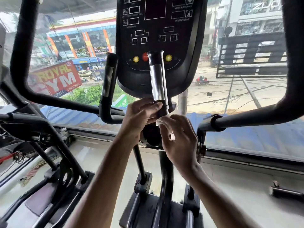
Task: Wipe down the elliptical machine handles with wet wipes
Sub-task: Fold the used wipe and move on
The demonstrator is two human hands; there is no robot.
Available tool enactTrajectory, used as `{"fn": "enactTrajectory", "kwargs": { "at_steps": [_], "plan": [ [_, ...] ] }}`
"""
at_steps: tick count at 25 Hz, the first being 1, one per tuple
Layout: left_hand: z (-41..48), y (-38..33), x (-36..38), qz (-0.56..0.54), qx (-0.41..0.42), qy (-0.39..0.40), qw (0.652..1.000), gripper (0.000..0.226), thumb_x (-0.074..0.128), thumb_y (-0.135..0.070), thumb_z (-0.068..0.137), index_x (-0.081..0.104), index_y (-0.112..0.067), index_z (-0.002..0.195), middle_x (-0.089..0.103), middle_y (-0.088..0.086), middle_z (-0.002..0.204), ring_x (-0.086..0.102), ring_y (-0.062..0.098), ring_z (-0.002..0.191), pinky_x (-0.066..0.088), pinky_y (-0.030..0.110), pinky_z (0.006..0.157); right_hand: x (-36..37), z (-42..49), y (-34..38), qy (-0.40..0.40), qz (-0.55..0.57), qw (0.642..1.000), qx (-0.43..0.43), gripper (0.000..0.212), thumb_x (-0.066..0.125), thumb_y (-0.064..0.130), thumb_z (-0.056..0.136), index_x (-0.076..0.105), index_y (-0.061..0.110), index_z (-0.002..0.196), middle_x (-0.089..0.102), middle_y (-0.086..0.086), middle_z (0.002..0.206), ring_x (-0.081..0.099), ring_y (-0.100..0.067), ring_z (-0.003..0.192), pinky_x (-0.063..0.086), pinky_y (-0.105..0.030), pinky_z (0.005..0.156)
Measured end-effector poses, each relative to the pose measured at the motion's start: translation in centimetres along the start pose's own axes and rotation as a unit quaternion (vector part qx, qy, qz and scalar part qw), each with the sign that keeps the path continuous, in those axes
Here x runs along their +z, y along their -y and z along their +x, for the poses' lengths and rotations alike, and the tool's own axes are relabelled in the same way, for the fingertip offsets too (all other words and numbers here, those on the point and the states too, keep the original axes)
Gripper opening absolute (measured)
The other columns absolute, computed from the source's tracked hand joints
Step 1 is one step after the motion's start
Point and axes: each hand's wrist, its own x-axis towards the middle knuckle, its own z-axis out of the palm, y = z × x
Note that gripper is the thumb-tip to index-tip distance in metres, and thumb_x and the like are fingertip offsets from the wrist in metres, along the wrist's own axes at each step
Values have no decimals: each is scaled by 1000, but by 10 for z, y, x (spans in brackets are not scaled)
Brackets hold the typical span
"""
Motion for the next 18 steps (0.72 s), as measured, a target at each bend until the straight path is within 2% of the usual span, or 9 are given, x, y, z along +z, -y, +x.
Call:
{"fn": "enactTrajectory", "kwargs": {
  "at_steps": [2,4,6,9,11,13,16,18],
  "plan": [
    [0,-3,2,10,-10,0,1000,7,71,-11,94,75,-17,95,77,-4,78,74,9,71,56,20,63,11,-3,7,-12,-24,1000,2,14,76,2,92,80,7,104,72,-8,103,62,-18,94,47,-17,93],
    [-1,-4,3,5,-16,-2,1000,8,71,-10,94,75,-17,95,78,-2,82,76,12,74,58,22,66,12,-18,2,-3,-38,999,-27,16,78,0,91,81,6,105,72,-10,102,59,-18,93,43,-14,96],
    [-2,-2,2,2,-9,-7,1000,8,70,-10,95,75,-15,97,79,1,89,77,18,82,60,26,72,8,-29,-5,-11,-17,1000,-13,15,78,0,90,82,6,103,72,-10,100,62,-19,91,51,-19,91],
    [-4,2,5,6,-7,-19,1000,8,68,-11,97,75,-16,98,79,0,88,77,14,81,58,21,70,14,-25,2,-44,-1,999,30,14,77,1,91,81,7,102,72,-10,101,64,-21,93,49,-20,93],
    [-5,3,7,8,-15,-23,1000,9,68,-13,97,75,-15,103,80,1,93,77,14,84,57,21,71,19,-30,6,-39,-9,999,36,17,77,-2,89,81,7,104,71,-12,103,65,-23,92,53,-27,89],
    [-4,4,7,10,-17,-33,999,10,69,-15,97,75,-17,104,80,2,98,77,16,88,58,25,76,16,-38,3,-46,25,996,72,15,77,-4,88,79,5,100,69,-13,102,65,-23,93,57,-34,82],
    [-6,9,10,22,-9,-67,997,7,71,-21,96,75,-21,102,78,-4,103,76,8,93,59,25,81,12,-42,5,-62,95,978,176,9,78,-1,87,73,2,94,64,-8,102,64,-13,91,57,-33,77],
    [-9,16,13,37,11,-101,994,16,74,-24,94,73,-19,110,76,-7,110,73,2,97,58,23,81,14,-45,12,-51,124,967,217,11,79,6,90,71,5,97,62,-2,105,66,-13,92,59,-34,76]
  ]
}}
